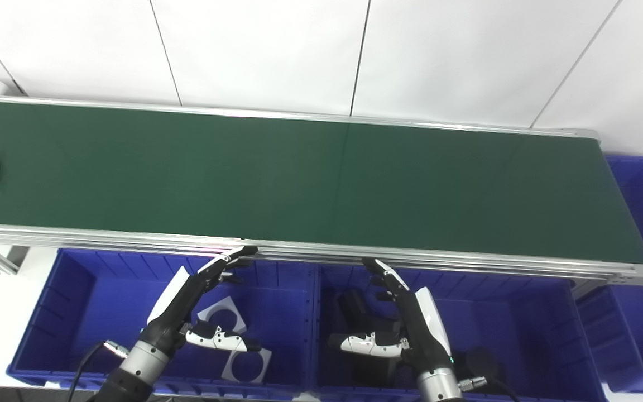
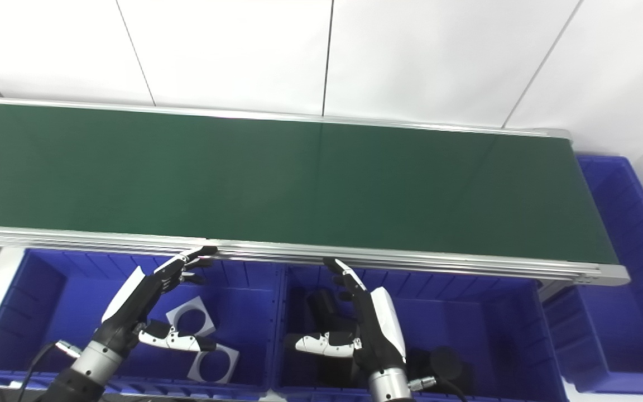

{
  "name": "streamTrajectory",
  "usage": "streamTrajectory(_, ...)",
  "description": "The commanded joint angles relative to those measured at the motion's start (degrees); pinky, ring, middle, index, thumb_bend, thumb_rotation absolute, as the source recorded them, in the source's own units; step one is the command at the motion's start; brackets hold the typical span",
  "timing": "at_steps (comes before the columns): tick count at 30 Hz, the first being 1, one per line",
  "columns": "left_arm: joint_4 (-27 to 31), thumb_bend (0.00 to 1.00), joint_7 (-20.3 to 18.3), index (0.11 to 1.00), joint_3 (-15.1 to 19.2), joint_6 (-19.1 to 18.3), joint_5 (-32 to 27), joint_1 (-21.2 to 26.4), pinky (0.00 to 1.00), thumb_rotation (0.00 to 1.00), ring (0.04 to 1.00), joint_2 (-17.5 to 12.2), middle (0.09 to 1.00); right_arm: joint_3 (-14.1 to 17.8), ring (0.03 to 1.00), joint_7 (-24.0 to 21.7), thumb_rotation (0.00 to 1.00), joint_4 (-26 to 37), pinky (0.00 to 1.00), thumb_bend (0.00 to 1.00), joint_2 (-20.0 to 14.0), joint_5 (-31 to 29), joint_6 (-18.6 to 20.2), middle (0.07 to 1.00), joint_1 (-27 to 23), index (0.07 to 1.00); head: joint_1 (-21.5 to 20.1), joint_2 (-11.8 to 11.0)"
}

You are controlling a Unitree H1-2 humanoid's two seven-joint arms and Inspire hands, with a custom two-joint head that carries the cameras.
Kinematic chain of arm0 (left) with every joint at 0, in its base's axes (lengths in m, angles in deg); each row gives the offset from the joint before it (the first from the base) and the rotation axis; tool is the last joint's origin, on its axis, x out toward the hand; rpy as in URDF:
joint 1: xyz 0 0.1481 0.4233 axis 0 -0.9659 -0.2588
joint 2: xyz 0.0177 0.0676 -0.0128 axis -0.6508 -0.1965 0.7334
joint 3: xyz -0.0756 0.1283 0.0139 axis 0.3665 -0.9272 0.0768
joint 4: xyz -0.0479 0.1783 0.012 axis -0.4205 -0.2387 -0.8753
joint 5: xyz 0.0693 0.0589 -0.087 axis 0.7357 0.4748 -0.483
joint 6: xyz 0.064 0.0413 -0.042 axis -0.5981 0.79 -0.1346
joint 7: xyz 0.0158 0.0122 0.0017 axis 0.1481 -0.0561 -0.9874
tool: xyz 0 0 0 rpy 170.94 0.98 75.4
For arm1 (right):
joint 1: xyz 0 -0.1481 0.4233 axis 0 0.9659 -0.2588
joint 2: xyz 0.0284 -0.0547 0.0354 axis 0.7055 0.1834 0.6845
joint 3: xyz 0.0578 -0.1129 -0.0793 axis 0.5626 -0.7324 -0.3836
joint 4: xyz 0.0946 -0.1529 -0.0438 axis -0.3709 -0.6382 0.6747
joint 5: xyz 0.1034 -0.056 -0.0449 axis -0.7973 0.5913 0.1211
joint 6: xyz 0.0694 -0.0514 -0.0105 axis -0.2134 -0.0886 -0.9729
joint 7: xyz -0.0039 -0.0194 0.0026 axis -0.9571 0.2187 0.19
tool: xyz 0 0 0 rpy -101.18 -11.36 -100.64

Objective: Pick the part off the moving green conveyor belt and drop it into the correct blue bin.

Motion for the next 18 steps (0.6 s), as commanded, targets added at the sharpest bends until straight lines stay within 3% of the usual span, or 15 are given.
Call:
streamTrajectory(1,0.94,0.88,0.36,0.860,0.10,1.58,-0.37,0.82,0.70,0.17,0.837,-0.45,0.901,-0.17,0.847,0.32,0.15,0.93,0.77,0.75,0.57,-0.04,-1.67,0.879,-0.55,0.868,0.07,0.08)
streamTrajectory(18,0.68,0.83,0.96,0.857,0.24,2.03,0.69,0.86,0.69,0.09,0.831,-0.33,0.898,-0.10,0.850,0.23,0.05,0.96,0.78,0.73,0.66,-0.45,-1.72,0.879,-0.52,0.866,0.10,-0.12)
